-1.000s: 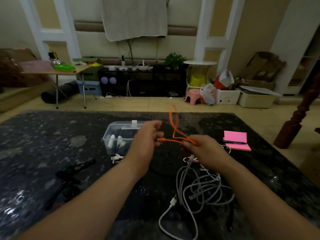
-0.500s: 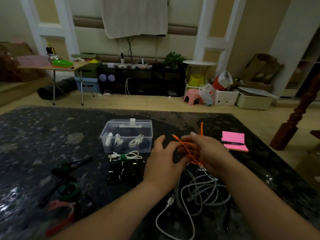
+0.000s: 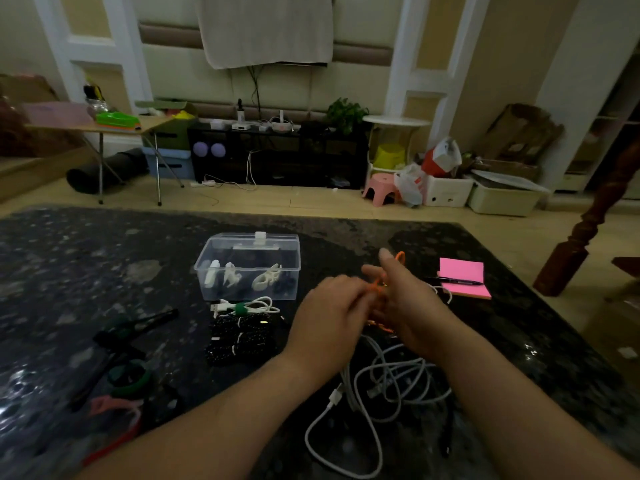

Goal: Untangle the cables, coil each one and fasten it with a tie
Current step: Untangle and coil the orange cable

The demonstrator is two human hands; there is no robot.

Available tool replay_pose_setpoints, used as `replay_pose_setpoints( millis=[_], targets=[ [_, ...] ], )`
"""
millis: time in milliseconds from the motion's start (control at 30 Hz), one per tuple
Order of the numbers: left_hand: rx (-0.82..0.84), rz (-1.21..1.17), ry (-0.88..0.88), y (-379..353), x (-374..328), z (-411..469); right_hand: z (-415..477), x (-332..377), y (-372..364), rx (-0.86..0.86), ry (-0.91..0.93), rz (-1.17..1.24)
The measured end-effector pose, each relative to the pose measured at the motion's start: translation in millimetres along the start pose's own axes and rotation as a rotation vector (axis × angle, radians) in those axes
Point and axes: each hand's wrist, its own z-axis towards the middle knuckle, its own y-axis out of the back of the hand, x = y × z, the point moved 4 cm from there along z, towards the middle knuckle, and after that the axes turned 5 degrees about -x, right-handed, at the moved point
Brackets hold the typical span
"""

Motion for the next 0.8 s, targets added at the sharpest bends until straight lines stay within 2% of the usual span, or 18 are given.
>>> replay_pose_setpoints(
  millis=[100, 167, 233, 333, 400, 467, 567, 633, 700, 800],
  targets=[
    [-0.089, -0.481, 0.383, 28, 7, 20, -5, -1, 9, 0.069, 0.241, -0.495],
    [-0.154, -0.683, 0.537, 48, 17, 29, 0, -7, 19, 0.070, 0.325, -0.819],
    [-0.172, -0.785, 0.611, 63, 28, 32, 7, -11, 30, 0.044, 0.316, -1.036],
    [-0.143, -0.807, 0.643, 77, 37, 33, 11, -5, 40, -0.121, 0.313, -1.243],
    [-0.092, -0.809, 0.610, 85, 33, 36, 4, 9, 38, -0.287, 0.372, -1.189],
    [-0.014, -0.825, 0.549, 90, 23, 39, -4, 21, 28, -0.385, 0.452, -0.999],
    [0.120, -0.882, 0.459, 97, 6, 39, -12, 30, -1, -0.218, 0.535, -0.832],
    [0.160, -0.928, 0.427, 103, -1, 37, -5, 19, -17, -0.083, 0.540, -0.870],
    [0.096, -1.005, 0.444, 110, -2, 38, 3, 11, -21, -0.006, 0.494, -0.920],
    [-0.139, -1.179, 0.579, 125, 21, 40, 9, 8, -20, 0.066, 0.453, -0.850]
  ],
)
